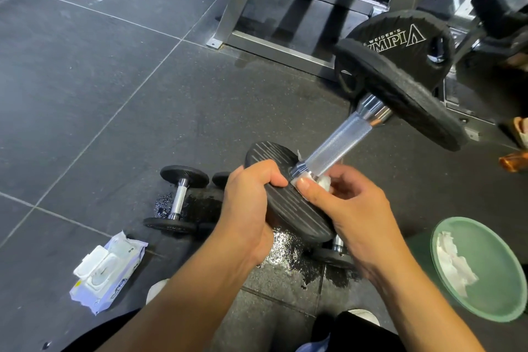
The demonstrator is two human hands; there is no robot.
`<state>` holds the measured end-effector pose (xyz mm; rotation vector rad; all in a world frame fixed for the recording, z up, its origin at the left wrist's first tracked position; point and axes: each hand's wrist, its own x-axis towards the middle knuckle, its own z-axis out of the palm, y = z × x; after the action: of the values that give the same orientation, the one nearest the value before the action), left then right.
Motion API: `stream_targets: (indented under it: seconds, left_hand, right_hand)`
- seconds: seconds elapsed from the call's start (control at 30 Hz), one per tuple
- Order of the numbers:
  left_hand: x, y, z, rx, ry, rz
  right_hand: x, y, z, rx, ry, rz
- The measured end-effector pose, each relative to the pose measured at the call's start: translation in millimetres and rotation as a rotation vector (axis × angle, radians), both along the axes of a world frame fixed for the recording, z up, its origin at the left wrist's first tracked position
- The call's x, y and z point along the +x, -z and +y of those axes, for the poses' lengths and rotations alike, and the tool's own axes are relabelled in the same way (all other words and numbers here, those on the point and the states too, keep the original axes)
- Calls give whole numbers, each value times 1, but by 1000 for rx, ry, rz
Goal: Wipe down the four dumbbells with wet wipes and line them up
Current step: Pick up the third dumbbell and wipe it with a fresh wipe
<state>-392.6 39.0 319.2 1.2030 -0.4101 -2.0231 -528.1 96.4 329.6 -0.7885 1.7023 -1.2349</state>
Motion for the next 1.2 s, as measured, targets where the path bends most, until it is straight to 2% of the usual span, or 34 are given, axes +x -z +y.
stream_targets:
  seconds: [0.13,0.23,0.37,0.47,0.6,0.67,0.73,0.87,0.97,1.07,1.2]
  left_hand:
    - [1,-1,-1,-4,-8,-41]
    - [1,0,-2,-36,1,-34]
    - [-1,0,-1,-52,19,-1]
    - [-2,3,1,-23,18,1]
    - [-4,7,4,-12,-2,-14]
    - [-6,7,4,-1,-16,-34]
    - [-7,8,4,-1,-17,-55]
    - [-8,8,4,-33,5,-73]
    - [-9,9,5,-54,16,-74]
    - [-10,7,5,-100,40,-98]
    - [-10,4,9,-137,56,-99]
  right_hand:
    - [-12,1,0,-38,-6,-116]
    - [-18,0,-2,-91,79,-278]
    - [-33,-9,-9,-322,236,-565]
    - [-38,-13,-11,-488,323,-702]
    - [-33,-12,-12,-464,315,-798]
    - [-31,-9,-14,-401,284,-738]
    - [-29,-4,-15,-355,240,-596]
    - [-22,11,-11,-157,115,-46]
    - [-13,20,-9,-10,-42,207]
    - [-12,17,-12,-45,25,194]
    - [-22,1,-24,-162,307,34]
